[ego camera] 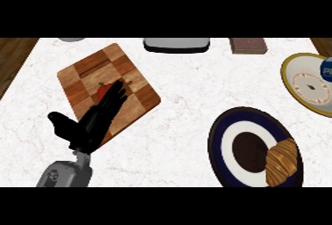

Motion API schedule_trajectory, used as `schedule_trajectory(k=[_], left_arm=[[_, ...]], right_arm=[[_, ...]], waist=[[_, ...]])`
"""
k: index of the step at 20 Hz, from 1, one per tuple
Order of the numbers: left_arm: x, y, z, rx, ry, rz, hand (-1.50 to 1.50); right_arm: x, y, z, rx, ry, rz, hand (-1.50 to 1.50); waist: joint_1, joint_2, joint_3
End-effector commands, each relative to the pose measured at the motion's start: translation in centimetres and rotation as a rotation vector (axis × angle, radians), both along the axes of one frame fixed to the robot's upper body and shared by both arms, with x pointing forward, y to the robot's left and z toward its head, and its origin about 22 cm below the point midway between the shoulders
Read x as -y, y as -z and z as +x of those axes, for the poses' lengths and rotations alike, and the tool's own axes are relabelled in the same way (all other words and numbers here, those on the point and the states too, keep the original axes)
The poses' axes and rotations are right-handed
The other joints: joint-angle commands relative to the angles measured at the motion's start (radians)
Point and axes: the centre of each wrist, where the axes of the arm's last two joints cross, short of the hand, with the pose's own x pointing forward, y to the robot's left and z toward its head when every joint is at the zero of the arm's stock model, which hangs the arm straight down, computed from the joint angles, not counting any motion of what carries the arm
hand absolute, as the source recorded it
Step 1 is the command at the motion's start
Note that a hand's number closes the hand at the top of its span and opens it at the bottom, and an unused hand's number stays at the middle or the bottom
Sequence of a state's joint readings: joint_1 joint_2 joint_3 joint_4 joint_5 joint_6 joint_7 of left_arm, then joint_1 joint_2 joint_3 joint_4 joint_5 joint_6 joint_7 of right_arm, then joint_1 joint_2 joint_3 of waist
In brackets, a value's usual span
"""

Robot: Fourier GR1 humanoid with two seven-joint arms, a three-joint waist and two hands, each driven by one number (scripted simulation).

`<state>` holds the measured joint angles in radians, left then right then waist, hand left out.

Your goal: Pick the can from the plate and place it in the bowl

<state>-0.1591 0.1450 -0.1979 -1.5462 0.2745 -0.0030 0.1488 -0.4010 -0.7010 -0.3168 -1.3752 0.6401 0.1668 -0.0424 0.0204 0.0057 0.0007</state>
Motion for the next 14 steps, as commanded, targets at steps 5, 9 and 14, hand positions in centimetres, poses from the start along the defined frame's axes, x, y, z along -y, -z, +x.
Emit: schedule_trajectory(k=[5,9,14], left_arm=[[0.8,0.9,-0.3,0.005,0.023,-0.004,0.00],[-0.1,0.6,-0.3,0.003,0.060,0.006,0.00],[3.0,-1.1,-0.6,0.020,0.080,0.008,0.00]], right_arm=[[2.2,3.6,5.4,0.011,0.061,-0.123,1.50],[3.2,4.7,6.9,-0.019,0.094,-0.128,1.50],[4.0,6.8,7.2,-0.243,0.240,-0.084,1.50]], waist=[[0.024,0.010,0.001],[0.046,0.018,0.002],[0.066,0.022,0.004]])
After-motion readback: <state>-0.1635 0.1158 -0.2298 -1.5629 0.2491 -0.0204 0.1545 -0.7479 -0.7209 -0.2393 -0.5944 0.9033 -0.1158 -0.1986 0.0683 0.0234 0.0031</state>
